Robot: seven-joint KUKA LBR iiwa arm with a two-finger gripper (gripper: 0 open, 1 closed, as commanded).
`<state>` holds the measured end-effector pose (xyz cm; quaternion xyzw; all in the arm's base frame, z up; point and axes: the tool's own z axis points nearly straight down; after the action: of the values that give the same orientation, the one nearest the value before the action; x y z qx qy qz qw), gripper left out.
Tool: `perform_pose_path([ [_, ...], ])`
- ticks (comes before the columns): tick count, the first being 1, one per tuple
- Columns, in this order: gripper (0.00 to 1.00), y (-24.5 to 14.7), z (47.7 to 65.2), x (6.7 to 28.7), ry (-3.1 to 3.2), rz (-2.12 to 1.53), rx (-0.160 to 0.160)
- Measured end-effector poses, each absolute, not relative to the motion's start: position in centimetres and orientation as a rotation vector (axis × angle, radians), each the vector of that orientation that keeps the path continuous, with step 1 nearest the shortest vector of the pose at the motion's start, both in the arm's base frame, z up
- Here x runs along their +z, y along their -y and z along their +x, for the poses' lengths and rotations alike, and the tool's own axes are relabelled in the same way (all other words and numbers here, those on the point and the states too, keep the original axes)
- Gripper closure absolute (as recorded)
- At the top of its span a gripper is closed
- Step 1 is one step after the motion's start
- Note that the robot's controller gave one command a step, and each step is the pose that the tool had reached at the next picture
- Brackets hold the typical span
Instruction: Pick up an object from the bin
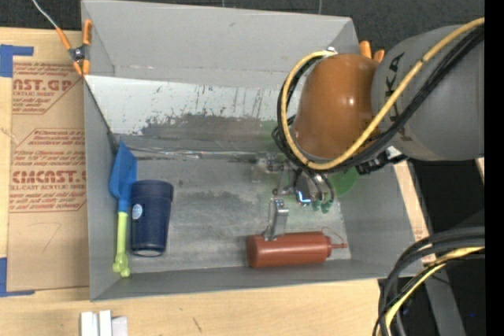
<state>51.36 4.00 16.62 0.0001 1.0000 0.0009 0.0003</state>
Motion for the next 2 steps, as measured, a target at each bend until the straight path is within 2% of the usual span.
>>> perform_pose_path([
  [2,0.00,-3.75,51.32,16.44,-3.138,0.012,0.005],
])
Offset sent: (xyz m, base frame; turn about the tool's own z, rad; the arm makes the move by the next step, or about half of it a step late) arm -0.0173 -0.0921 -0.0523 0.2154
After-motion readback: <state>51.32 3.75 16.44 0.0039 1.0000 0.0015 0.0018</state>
